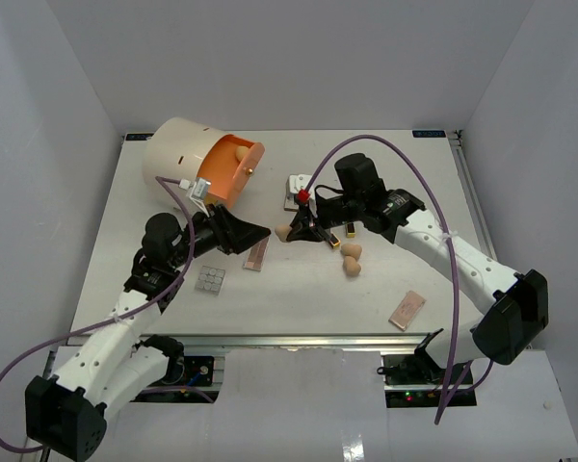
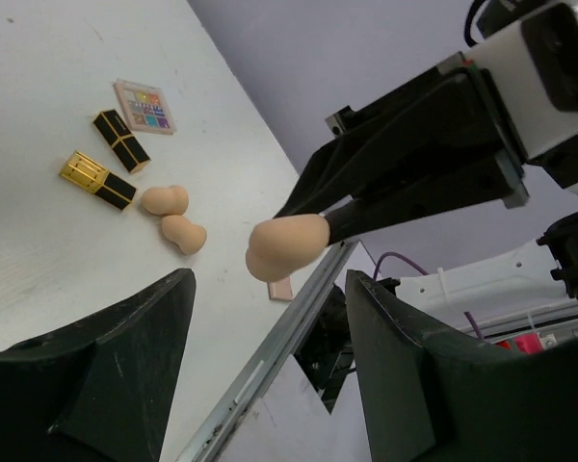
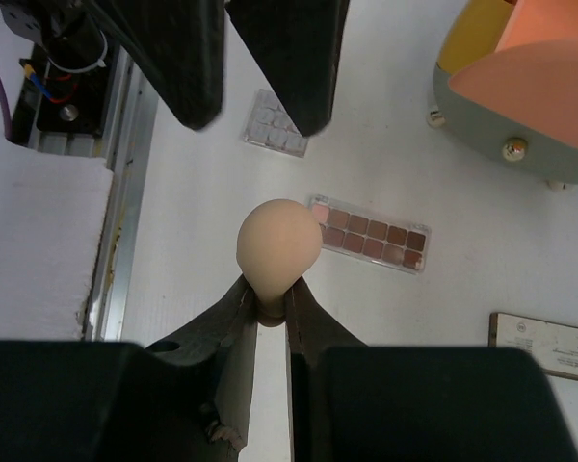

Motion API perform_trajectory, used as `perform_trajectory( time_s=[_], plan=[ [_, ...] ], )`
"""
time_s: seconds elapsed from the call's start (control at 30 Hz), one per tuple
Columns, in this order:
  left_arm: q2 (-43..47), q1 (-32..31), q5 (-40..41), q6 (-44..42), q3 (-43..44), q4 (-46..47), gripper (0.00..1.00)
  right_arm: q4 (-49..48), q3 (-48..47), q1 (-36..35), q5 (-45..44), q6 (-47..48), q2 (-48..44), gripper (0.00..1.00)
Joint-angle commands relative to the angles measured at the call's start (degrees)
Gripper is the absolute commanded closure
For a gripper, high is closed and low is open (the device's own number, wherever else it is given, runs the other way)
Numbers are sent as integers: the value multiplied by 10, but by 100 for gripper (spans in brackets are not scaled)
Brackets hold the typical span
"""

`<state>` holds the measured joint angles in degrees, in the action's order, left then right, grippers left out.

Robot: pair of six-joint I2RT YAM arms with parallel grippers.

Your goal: Organize the makeup

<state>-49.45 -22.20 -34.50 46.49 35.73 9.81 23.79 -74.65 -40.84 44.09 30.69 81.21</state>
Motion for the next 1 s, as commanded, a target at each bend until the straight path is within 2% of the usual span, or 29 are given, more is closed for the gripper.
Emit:
perform_trajectory(
  time_s=[0.0,0.27,0.4,0.67,0.83,0.97],
  plan=[
    [-29,-6,-10,45,17,55,27,-34,-22,2,40,-34,-4,88],
    [-74,-44,-8,50,30,83,32,-54,-15,2,40,-58,3,87],
    [-76,-54,-8,52,29,86,41,-61,-10,2,32,-62,4,87],
    [-89,-61,-24,62,30,94,49,-76,1,2,12,-67,4,84],
    [-102,-74,-30,65,38,99,60,-81,4,2,4,-70,9,83],
    [-102,-81,-31,67,43,99,80,-83,8,2,-5,-72,9,76]
  ],
)
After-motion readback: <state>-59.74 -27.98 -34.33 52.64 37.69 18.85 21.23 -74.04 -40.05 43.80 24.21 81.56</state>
